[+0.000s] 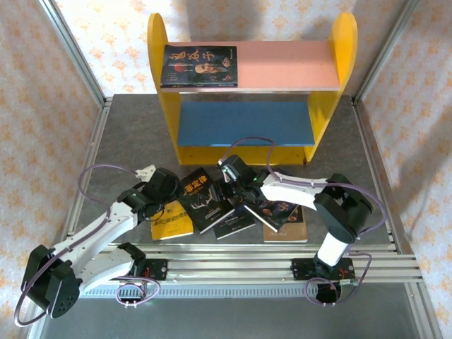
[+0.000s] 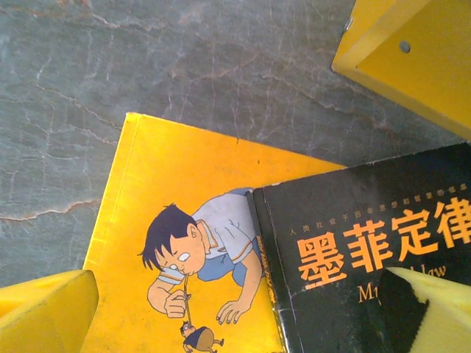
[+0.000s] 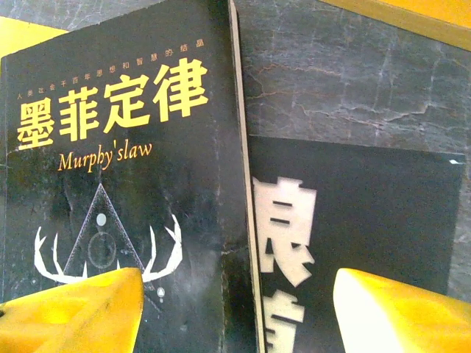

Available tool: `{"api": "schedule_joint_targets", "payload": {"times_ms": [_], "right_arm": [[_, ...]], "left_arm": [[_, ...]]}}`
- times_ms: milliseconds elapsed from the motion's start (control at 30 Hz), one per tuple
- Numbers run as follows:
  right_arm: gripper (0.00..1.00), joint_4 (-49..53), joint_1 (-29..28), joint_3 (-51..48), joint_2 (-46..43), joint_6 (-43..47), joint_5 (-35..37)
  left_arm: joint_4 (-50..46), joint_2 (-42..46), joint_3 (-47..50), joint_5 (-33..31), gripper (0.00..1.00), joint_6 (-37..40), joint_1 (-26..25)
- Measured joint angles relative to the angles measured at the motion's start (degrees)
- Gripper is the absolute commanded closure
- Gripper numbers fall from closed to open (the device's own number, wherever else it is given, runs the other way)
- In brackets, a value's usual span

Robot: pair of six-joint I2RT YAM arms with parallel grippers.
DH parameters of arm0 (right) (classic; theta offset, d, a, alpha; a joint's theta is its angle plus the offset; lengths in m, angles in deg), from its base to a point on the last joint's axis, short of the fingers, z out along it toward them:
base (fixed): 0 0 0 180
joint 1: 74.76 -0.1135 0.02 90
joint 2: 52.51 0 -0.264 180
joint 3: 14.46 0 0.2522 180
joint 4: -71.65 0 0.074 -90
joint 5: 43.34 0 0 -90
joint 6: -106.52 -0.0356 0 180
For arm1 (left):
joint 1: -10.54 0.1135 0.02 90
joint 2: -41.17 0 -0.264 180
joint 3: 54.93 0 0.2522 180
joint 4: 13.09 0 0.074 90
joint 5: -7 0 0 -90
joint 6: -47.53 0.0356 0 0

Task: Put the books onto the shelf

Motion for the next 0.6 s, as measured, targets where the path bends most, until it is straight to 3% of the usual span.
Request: {"api": "schedule_joint_targets", "payload": {"times_ms": [600], "right_arm": [[0.37,0.96,-1.7,0.85,3.19,0.92,-0.04]], "left_arm": [[3.89,-9.31,-0.09,11.58,0.01,-0.31,-1.77]]}}
